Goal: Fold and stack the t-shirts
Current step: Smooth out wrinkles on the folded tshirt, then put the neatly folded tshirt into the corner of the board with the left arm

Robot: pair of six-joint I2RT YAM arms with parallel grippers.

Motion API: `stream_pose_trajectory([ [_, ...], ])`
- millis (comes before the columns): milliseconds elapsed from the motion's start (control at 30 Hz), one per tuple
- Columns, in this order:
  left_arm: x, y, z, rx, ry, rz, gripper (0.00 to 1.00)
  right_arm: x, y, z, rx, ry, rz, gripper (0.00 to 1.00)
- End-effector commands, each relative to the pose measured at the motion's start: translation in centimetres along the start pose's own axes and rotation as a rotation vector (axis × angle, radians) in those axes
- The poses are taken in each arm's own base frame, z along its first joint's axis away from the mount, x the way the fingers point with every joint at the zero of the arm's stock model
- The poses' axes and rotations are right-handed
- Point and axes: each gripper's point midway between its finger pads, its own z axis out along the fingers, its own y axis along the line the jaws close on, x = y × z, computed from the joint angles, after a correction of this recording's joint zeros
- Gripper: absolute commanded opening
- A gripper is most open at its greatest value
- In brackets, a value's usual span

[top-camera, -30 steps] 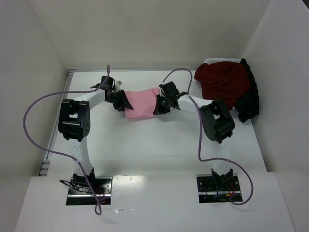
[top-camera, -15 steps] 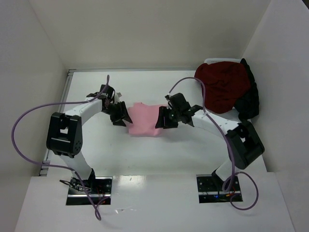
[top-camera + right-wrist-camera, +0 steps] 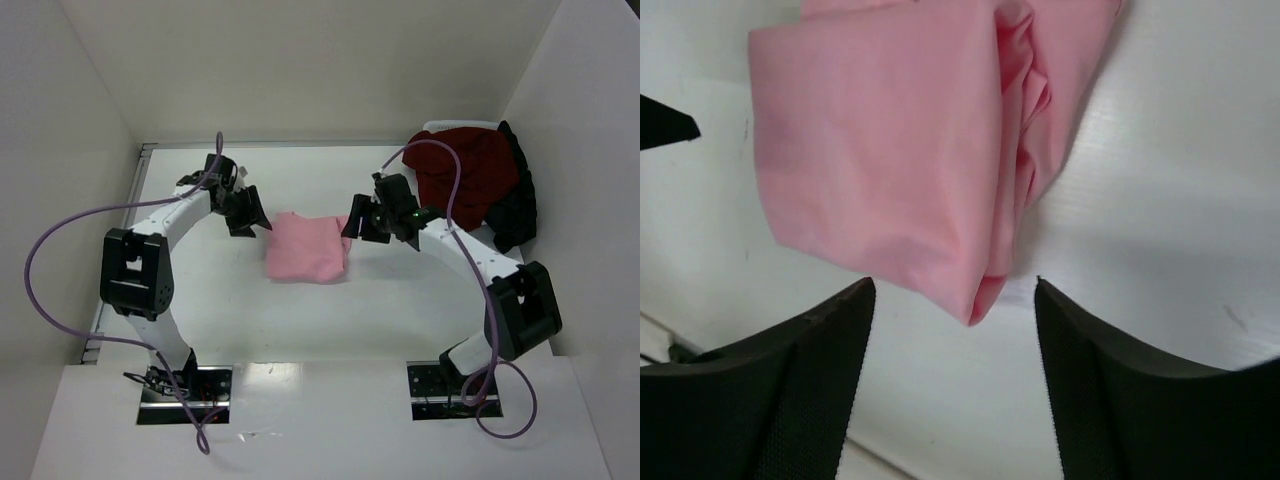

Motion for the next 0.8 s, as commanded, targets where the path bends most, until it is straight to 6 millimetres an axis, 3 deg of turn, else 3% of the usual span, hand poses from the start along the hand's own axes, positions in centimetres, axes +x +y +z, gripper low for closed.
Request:
stream_pose_trajectory([
  [0, -3.8, 1.3, 0.7, -0.037, -0.085, -0.005, 0.61, -3.5, 1.0, 1.4, -0.012, -0.097, -0.024, 0.65],
  [133, -5.5, 2.0, 3.4, -0.058, -0.065, 0.004, 0.48, -4.6, 1.3, 3.2, -0.017, -0.105, -0.035, 0.53],
  [200, -6.3, 1.5, 3.9, -0.037, -0.072, 0.010, 0.50, -4.3, 1.1, 4.3, -0.008, -0.073, -0.040, 0.53],
  [267, -5.9, 1.8, 4.5, -0.030, -0.046, 0.031, 0.60, -4.9, 1.4, 4.3, -0.013, -0.083, -0.052, 0.58],
  [333, -6.2, 1.6, 4.1, -0.033, -0.061, 0.045, 0.79, -4.8, 1.1, 4.7, -0.001, -0.081, -0.050, 0.60],
  [500, -4.4, 1.4, 4.0, 0.027, -0.026, 0.082, 0.96, -4.1, 0.5, 5.5, 0.010, -0.062, -0.047, 0.60],
  [600, -3.1, 0.0, 4.4, 0.143, 0.007, 0.103, 0.98, -4.1, -0.1, 6.0, 0.025, -0.050, -0.028, 0.61],
  [767, -0.3, 0.7, 6.1, 0.179, 0.073, 0.073, 1.00, -5.8, -1.1, 4.4, 0.031, -0.060, 0.037, 0.76],
])
